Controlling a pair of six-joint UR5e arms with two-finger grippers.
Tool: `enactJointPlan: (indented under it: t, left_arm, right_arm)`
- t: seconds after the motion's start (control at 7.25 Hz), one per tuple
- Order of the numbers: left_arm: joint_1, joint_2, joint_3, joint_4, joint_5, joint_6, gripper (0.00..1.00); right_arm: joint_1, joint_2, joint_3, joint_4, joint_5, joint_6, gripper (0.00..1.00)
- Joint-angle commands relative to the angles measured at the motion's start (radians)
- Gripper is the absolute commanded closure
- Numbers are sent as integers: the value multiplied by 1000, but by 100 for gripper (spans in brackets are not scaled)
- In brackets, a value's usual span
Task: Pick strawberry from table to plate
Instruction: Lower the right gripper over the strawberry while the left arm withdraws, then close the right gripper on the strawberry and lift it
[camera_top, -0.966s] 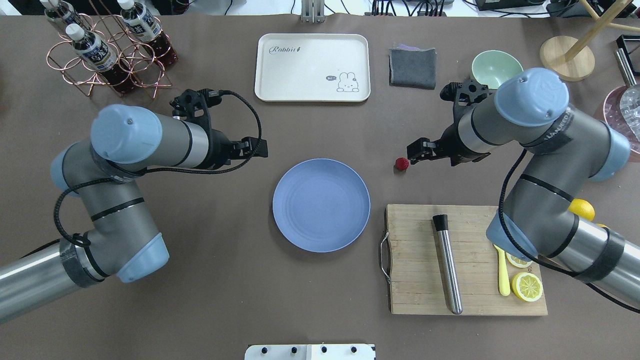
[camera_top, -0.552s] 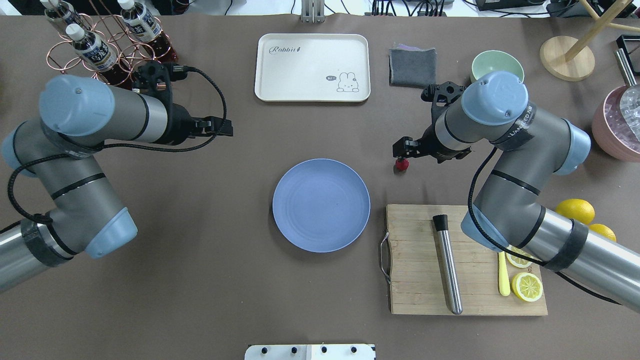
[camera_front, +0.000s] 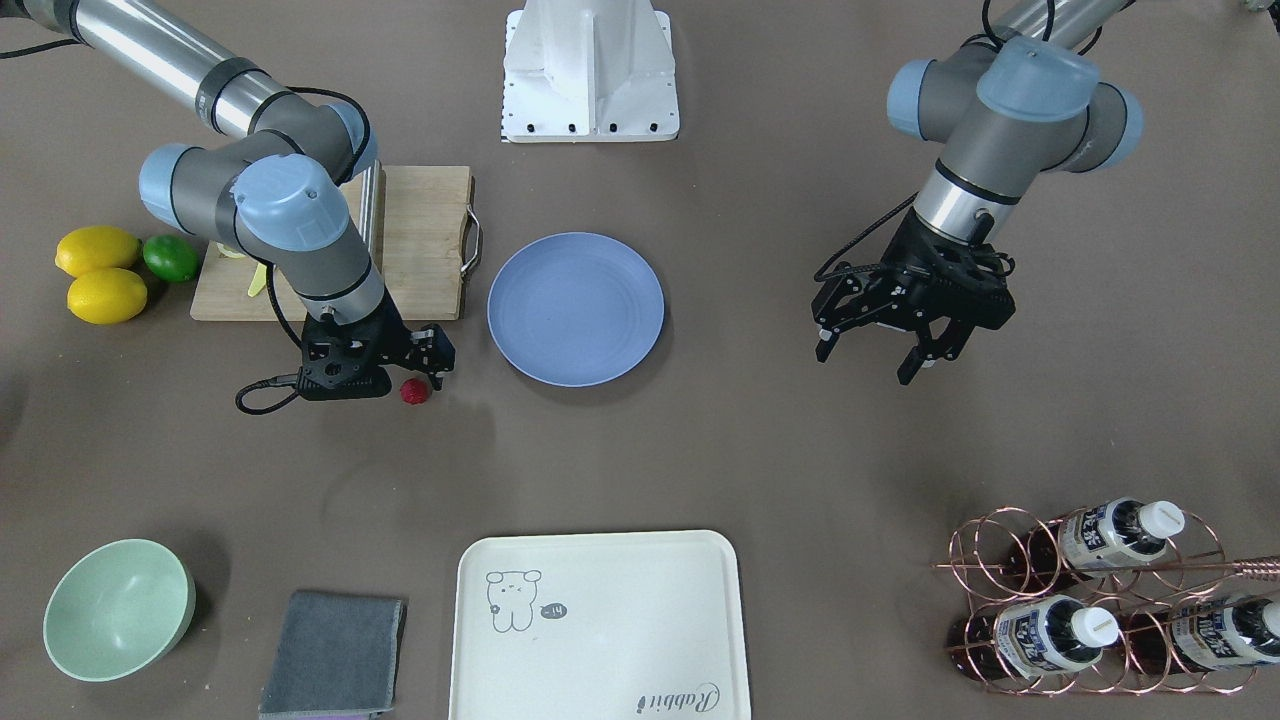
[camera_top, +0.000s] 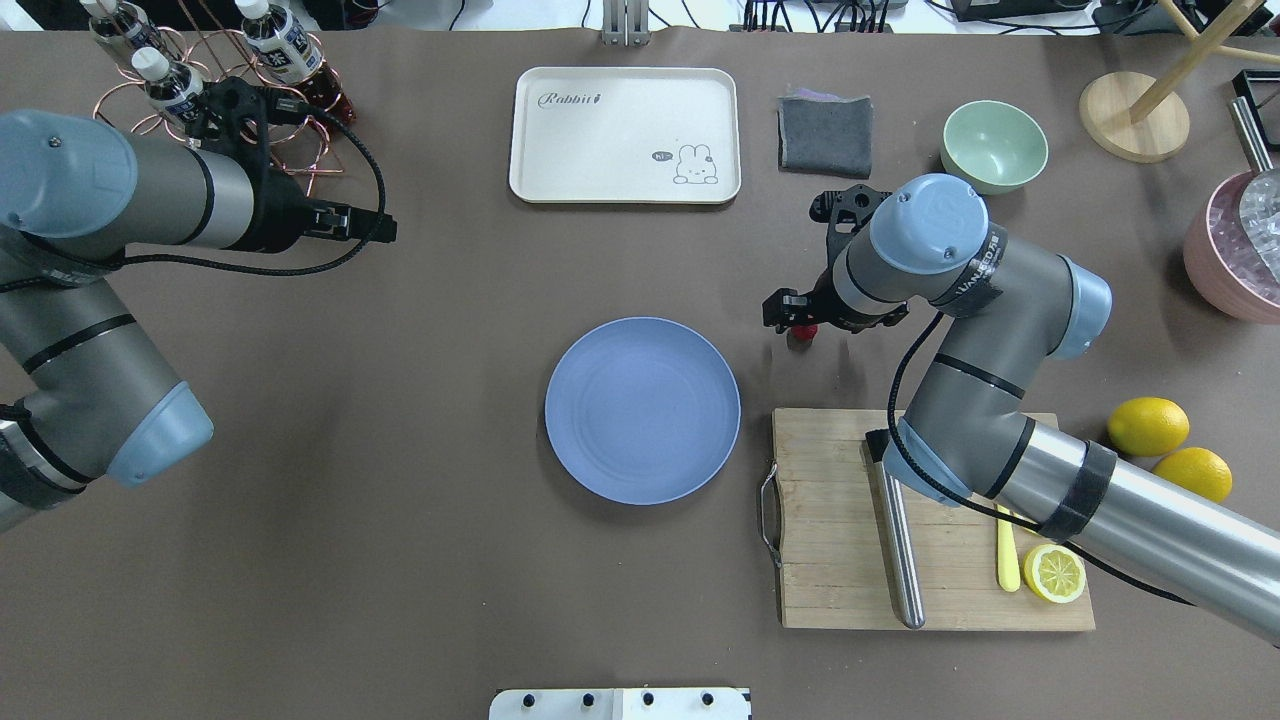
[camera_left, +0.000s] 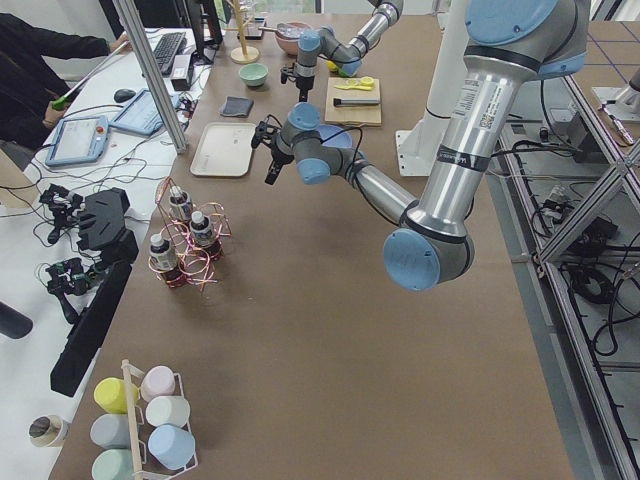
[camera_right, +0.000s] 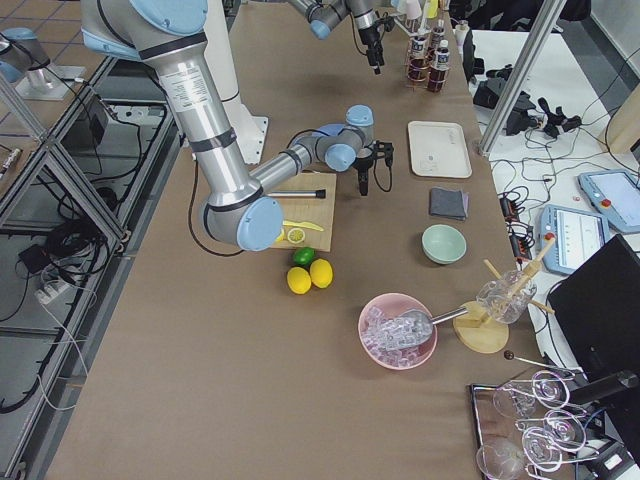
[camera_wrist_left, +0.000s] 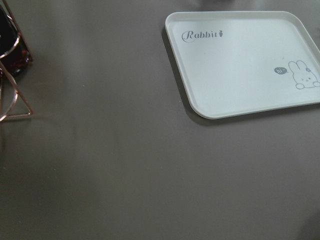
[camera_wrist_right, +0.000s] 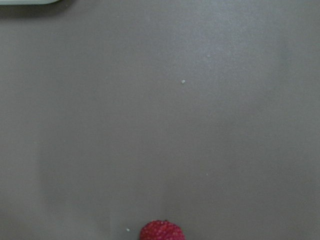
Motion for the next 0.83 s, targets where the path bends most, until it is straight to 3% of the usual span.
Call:
enactJointPlan:
  t: [0.0,0.14,0.41,0.69]
  left_arm:
    - [-25,3,4,4,-7,1,2]
    - [-25,3,5,4,-7,1,2]
    - [-26,15,4,3,-8,1,2]
    - [-31,17,5,3,-8,1,2]
  right_arm:
    - [-8,3,-3,1,-3,-7,80]
    - [-8,14,-3,1,-3,-10,100]
    - [27,54,1,-23,11,-4,100]
    - [68,124,49,-144,66,-7,100]
